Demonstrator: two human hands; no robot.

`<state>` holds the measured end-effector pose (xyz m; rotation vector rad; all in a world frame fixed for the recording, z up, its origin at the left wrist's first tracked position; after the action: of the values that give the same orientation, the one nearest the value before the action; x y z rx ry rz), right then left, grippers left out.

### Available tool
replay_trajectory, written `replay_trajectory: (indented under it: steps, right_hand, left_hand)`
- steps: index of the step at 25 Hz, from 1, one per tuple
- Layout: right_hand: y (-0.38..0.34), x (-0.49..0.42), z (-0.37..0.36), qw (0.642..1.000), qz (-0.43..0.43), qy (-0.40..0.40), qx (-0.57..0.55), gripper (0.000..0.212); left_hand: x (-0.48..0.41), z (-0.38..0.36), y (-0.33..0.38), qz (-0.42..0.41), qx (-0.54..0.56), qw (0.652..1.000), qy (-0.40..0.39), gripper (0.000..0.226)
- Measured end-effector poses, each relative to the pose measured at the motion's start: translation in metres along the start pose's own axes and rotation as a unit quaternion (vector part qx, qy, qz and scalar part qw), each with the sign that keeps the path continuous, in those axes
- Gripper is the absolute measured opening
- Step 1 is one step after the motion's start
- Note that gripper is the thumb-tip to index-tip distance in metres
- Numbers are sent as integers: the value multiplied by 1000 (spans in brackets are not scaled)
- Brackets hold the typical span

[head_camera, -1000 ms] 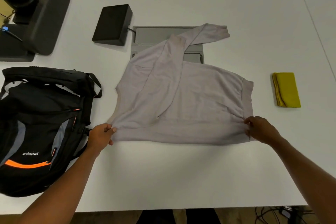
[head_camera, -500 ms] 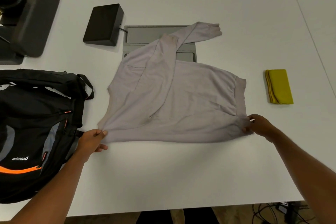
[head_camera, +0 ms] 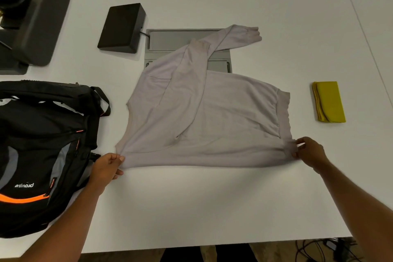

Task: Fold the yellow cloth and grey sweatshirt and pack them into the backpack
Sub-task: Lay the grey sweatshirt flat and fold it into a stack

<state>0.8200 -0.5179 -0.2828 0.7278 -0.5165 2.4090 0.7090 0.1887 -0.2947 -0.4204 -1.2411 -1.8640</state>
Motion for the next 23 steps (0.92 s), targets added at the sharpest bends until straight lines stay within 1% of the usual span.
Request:
replay_trajectory:
  steps: [1, 2, 3, 4, 5, 6, 7, 9, 10, 12, 14, 15, 17, 19, 23]
  right_hand:
    - [-4, 4, 1, 1000, 6, 19, 22, 39]
    - [-11, 10, 2, 994, 22, 66, 78, 41]
    - [-19, 15, 0, 983, 44, 117, 134, 43]
    - [-31, 22, -2, 970, 73, 167, 159, 45]
    - [-47, 29, -8, 962, 110, 201, 148, 42]
    - [-66, 37, -16, 958, 151, 210, 121, 36]
    - [-87, 44, -26, 956, 193, 202, 93, 26]
    - [-133, 55, -52, 959, 245, 137, 36, 9]
    - [-157, 59, -67, 963, 254, 92, 15, 8]
    - [-205, 70, -97, 961, 277, 13, 1, 10]
    - [-246, 82, -128, 950, 310, -48, 15, 15]
    - [-264, 88, -141, 944, 322, -73, 26, 18]
    - [-290, 98, -162, 935, 334, -97, 63, 26]
    - [-305, 105, -177, 927, 350, -85, 106, 28]
    - [-314, 107, -191, 924, 349, -60, 145, 24]
  left_hand:
    - [4, -3, 2, -13, -15, 1000, 17, 19]
    - [11, -7, 5, -36, -55, 996, 53, 22]
    - [19, -13, 7, -67, -120, 984, 113, 25]
    - [29, -24, 8, -106, -183, 962, 175, 30]
    - [41, -39, 10, -155, -229, 936, 218, 36]
    - [54, -55, 13, -210, -251, 916, 233, 41]
    - [65, -73, 15, -263, -258, 904, 218, 48]
    - [81, -112, 12, -355, -277, 882, 138, 68]
    - [89, -131, 10, -394, -288, 869, 87, 76]
    - [103, -167, 6, -450, -329, 830, -14, 84]
    - [110, -193, -3, -462, -402, 786, -90, 90]
    - [110, -201, -8, -452, -432, 772, -113, 93]
    - [106, -207, -14, -434, -457, 766, -132, 98]
    - [103, -208, -16, -428, -461, 765, -137, 100]
    - [103, -205, -14, -444, -465, 752, -145, 99]
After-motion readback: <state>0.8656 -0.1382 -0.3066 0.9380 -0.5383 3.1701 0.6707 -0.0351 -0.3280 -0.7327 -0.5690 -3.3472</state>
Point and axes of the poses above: each hand's wrist, its own x-axis away from the middle knuckle, its own z-axis out of the back of the hand, y = z × x, the point moved 2 cm from there along -x, towards the middle knuckle, and after that the axes turned 5 degrees about x, right-handed, at the moved point
